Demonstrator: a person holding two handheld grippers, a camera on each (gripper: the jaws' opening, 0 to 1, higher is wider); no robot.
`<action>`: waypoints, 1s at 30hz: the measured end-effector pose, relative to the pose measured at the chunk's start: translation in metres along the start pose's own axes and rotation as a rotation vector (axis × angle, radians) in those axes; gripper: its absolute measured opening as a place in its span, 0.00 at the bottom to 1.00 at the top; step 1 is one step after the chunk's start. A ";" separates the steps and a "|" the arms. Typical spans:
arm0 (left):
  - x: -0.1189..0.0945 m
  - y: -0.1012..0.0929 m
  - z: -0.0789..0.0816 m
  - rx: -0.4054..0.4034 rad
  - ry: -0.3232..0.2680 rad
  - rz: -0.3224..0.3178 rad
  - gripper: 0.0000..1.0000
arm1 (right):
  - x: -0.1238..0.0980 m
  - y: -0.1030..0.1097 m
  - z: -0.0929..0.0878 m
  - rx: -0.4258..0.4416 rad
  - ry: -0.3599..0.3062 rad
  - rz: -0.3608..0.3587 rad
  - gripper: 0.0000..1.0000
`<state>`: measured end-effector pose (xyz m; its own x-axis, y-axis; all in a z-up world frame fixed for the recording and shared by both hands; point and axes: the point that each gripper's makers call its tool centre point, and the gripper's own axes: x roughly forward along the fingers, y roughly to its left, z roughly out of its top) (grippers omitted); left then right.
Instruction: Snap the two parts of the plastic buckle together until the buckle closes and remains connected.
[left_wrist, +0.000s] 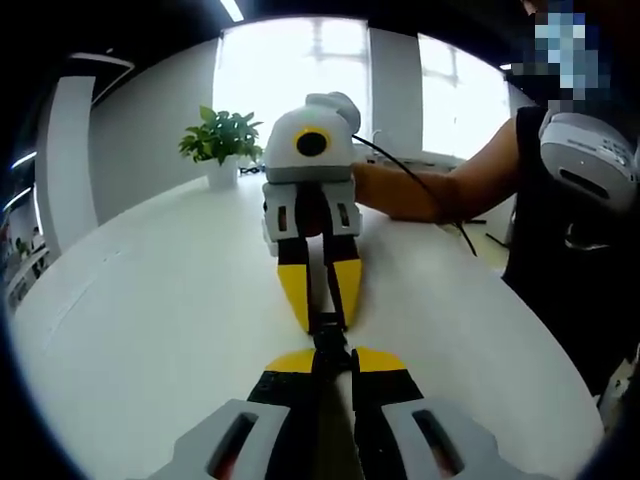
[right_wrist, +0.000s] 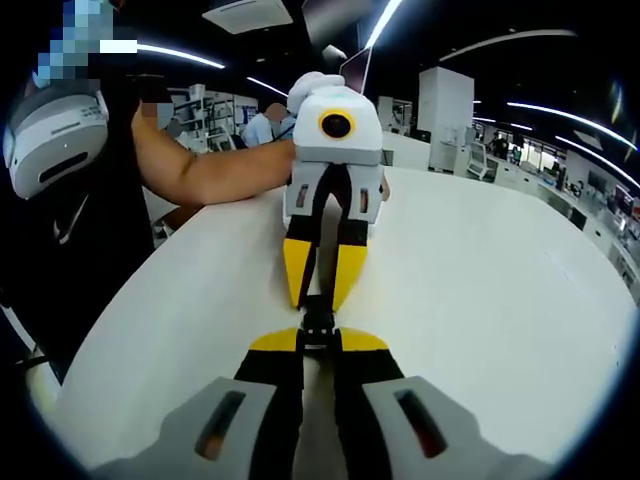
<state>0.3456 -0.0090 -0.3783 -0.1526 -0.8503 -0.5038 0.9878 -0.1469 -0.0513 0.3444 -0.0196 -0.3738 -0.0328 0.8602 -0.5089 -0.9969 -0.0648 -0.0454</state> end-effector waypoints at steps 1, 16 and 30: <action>0.000 0.000 0.000 0.004 0.001 -0.002 0.08 | 0.000 0.000 0.000 -0.001 -0.001 0.002 0.08; 0.006 -0.005 0.002 0.009 -0.002 -0.011 0.09 | 0.007 0.001 0.008 0.012 -0.012 0.019 0.08; 0.006 -0.005 0.002 -0.009 -0.006 -0.001 0.10 | 0.002 0.002 0.004 0.028 -0.018 0.013 0.08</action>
<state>0.3398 -0.0147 -0.3795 -0.1541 -0.8529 -0.4989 0.9878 -0.1437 -0.0594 0.3425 -0.0155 -0.3717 -0.0470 0.8683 -0.4938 -0.9979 -0.0624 -0.0149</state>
